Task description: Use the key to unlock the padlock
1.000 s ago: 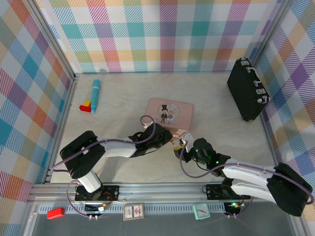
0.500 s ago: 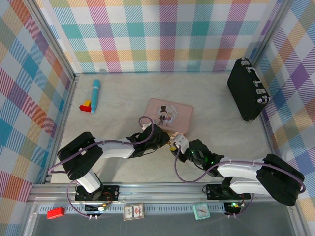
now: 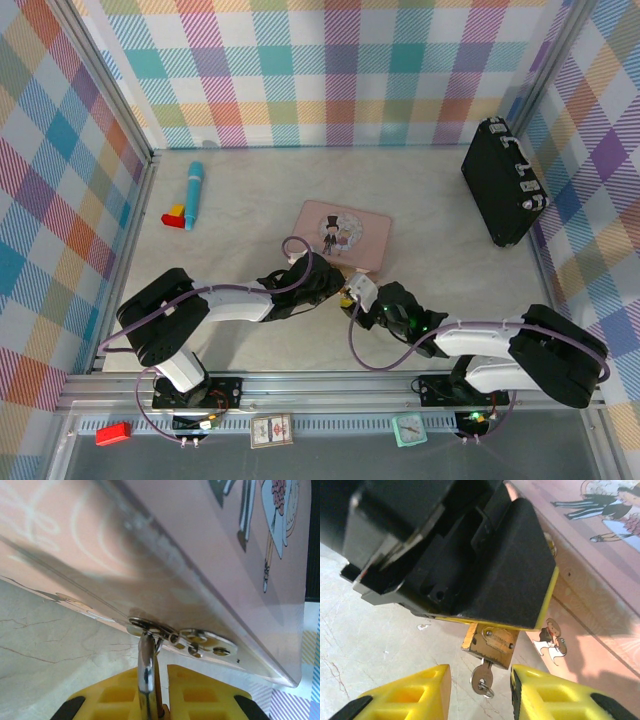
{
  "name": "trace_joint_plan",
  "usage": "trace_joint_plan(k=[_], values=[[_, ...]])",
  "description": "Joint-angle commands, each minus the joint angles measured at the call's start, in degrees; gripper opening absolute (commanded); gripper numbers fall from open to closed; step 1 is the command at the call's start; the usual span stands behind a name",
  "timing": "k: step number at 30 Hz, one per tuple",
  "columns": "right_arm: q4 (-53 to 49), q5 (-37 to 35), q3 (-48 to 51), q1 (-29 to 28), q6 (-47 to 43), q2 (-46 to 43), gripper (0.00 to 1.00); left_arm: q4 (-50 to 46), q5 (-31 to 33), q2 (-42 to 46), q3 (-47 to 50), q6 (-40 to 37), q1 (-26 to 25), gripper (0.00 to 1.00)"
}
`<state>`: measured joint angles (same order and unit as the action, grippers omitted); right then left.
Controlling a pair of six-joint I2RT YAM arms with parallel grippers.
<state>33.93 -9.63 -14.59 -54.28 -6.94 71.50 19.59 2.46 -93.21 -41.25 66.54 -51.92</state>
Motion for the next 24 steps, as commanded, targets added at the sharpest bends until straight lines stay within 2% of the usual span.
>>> trace_joint_plan(k=[1, 17, 24], values=[[1.77, -0.58, -1.71, -0.59, -1.27, 1.50, 0.35, 5.27, -0.98, 1.98, -0.75, -0.89, 0.41, 0.00], [4.23, -3.27, -3.60, -0.58, 0.88, 5.14, 0.15, 6.46, -1.84, 1.10, -0.63, -0.02, 0.07, 0.00], [4.45, -4.21, -3.11, -0.67, 5.56, 4.10, 0.07, 6.25, -1.83, 1.28, -0.75, -0.12, -0.02, 0.00]])
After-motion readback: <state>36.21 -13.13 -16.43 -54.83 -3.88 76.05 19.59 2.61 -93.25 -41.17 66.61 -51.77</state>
